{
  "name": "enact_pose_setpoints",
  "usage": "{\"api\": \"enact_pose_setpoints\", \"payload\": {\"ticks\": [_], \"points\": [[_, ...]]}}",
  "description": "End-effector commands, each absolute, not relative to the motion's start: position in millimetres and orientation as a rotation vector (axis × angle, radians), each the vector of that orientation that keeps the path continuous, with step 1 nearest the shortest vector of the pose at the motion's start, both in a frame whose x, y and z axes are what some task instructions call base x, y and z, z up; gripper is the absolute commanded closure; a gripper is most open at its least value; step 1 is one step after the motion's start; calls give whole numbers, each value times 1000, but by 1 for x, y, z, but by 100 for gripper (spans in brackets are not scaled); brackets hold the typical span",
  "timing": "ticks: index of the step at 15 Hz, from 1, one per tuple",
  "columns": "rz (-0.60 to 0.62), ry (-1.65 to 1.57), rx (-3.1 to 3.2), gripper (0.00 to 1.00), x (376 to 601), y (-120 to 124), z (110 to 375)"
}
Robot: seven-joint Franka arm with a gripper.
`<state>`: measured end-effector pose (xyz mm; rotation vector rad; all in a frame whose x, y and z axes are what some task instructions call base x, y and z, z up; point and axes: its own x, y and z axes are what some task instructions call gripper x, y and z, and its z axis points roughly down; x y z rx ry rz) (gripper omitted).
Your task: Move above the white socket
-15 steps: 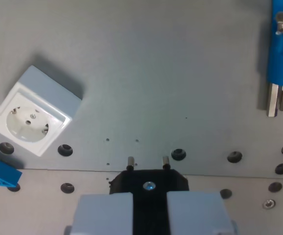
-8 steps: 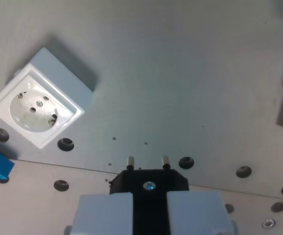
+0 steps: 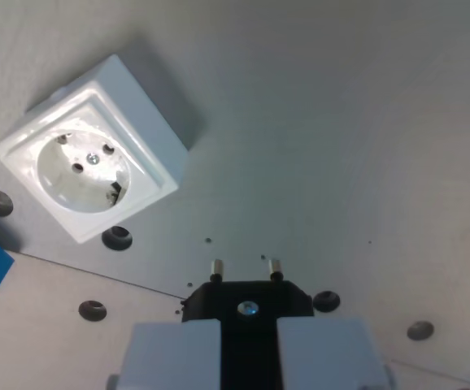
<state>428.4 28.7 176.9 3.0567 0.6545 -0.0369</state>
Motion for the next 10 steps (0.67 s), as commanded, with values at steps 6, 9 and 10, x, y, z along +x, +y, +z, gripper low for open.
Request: {"api": "enact_pose_setpoints", "payload": {"ticks": [6, 9, 10], "points": [[123, 1178, 2881, 100, 413, 52, 144], [123, 1222, 2855, 100, 409, 61, 134], [120, 1234, 2847, 100, 407, 63, 131]]}}
